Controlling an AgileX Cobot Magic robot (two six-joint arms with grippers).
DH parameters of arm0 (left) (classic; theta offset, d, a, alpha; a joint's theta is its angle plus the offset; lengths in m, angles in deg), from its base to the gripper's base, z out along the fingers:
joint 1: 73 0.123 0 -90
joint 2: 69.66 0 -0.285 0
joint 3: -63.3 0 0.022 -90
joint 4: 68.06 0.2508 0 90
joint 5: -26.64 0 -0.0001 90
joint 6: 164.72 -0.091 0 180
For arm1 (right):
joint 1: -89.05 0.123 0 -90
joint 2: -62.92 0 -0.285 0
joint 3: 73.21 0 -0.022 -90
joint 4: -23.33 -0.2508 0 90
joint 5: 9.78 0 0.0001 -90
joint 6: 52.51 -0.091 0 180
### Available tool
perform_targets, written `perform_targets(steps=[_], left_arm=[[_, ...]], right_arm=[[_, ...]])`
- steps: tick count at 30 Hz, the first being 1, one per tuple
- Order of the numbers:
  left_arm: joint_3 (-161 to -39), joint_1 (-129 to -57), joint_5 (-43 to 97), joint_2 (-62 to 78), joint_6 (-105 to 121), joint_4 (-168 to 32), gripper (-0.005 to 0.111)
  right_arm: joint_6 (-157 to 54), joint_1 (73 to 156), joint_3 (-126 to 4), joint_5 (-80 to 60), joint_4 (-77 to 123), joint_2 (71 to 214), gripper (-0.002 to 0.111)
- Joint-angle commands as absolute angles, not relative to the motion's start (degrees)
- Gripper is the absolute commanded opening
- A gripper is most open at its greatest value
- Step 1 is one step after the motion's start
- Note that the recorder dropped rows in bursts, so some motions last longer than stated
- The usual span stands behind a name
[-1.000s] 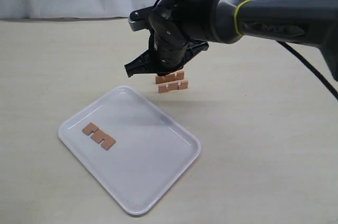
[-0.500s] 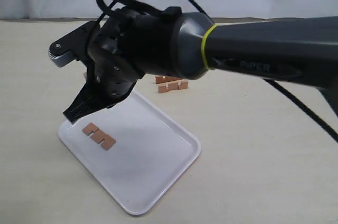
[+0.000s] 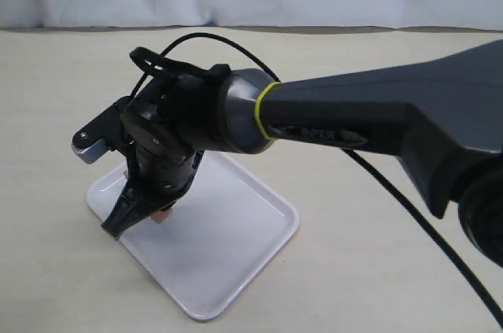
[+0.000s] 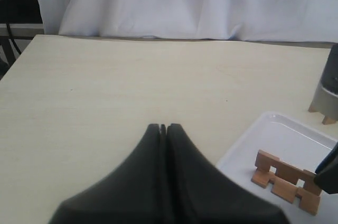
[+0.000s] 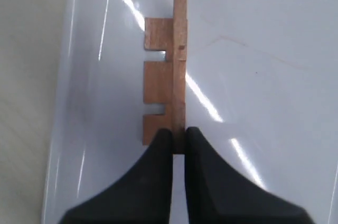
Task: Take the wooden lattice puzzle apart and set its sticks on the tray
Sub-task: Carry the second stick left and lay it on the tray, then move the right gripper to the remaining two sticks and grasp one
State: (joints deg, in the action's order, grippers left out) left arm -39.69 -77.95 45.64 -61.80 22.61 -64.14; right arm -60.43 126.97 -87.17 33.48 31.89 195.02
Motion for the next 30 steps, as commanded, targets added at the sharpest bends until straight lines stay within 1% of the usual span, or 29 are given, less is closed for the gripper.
perform_targets(steps=[1,3,7,10,17,22,25,27,30], left_arm=[[-39.5,-78.4,45.2,-61.9,22.9,-64.0,0.000],[-39.5,-78.4,45.2,-61.9,22.9,-64.0,0.000],[-39.5,-78.4,45.2,-61.9,22.9,-64.0,0.000],[-39.5,-78.4,45.2,-61.9,22.9,-64.0,0.000],[-39.5,-78.4,45.2,-61.9,22.9,-64.2,0.000],[-39.5,-78.4,45.0,-61.9,22.9,-64.2,0.000],[-39.5,-78.4,45.0,-61.9,22.9,-64.2,0.000],[-39.5,-78.4,45.0,-61.9,22.9,-64.2,0.000],[-39.5,-78.4,45.0,-61.9,22.9,-64.2,0.000]], right_arm=[[-61.3,125.5,-87.1,34.1,31.5,195.7,0.007],[-61.7,125.2,-87.1,34.3,31.5,195.8,0.013],[-62.0,125.0,-87.1,34.4,31.5,195.8,0.033],[-62.0,125.0,-87.2,34.9,31.9,195.8,0.043],[-62.0,124.7,-87.2,36.4,39.0,191.5,0.045],[-56.4,120.9,-87.2,36.8,39.5,188.2,0.045],[-49.6,116.0,-87.2,37.4,36.4,188.0,0.045],[-43.8,111.7,-87.2,35.8,29.8,188.4,0.045],[-30.8,104.2,-87.2,35.1,13.8,189.5,0.046]])
